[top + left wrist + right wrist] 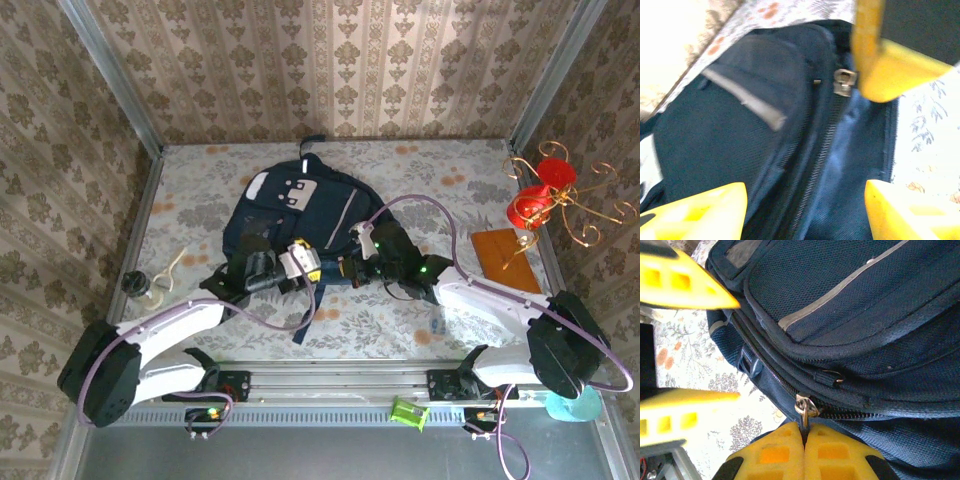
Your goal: Pack the student bag
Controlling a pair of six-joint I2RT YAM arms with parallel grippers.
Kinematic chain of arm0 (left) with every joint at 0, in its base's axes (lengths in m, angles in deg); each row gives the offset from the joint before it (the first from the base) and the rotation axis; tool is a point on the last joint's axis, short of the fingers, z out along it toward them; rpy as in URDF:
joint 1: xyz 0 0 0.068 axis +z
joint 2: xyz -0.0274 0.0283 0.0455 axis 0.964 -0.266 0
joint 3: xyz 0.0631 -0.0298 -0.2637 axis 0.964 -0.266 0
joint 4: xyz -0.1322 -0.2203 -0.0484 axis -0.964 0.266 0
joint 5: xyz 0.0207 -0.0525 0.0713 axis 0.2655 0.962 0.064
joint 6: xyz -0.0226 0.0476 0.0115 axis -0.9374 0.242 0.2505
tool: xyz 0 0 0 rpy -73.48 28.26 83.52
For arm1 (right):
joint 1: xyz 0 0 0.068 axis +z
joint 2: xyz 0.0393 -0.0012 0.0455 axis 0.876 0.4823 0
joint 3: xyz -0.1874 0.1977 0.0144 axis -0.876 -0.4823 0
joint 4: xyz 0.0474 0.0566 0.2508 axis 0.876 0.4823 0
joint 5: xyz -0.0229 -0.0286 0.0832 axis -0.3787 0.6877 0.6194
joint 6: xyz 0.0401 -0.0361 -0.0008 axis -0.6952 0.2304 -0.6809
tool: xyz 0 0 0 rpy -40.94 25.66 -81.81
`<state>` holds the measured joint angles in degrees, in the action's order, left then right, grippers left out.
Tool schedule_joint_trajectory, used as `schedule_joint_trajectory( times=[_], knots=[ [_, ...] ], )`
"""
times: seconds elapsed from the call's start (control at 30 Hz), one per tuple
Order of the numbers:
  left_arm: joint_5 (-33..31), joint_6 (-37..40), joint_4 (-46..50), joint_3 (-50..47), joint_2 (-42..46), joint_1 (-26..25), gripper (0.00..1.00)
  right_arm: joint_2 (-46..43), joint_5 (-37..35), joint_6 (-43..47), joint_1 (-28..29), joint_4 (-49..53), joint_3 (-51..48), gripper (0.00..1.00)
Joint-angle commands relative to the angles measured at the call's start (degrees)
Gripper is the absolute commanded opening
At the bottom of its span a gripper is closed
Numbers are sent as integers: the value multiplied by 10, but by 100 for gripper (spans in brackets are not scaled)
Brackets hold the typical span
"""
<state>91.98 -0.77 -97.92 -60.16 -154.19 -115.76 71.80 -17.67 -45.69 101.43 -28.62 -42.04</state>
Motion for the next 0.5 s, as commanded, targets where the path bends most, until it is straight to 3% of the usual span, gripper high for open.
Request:
schedule_joint_trajectory(
  times=[0.0,0.2,0.37,0.47],
  knots=[
    [-31,97,16,36,-27,-22,59,-19,36,-10,0,-29,26,0],
    [-107,125,-25,54,-79,-41,36,-18,56,-26,0,-44,23,0],
    [-128,141,-53,49,-100,-41,21,-26,61,-28,-2,-42,13,0],
    [-130,146,-59,42,-96,-35,2,-36,45,-23,-5,-22,7,0]
  ],
)
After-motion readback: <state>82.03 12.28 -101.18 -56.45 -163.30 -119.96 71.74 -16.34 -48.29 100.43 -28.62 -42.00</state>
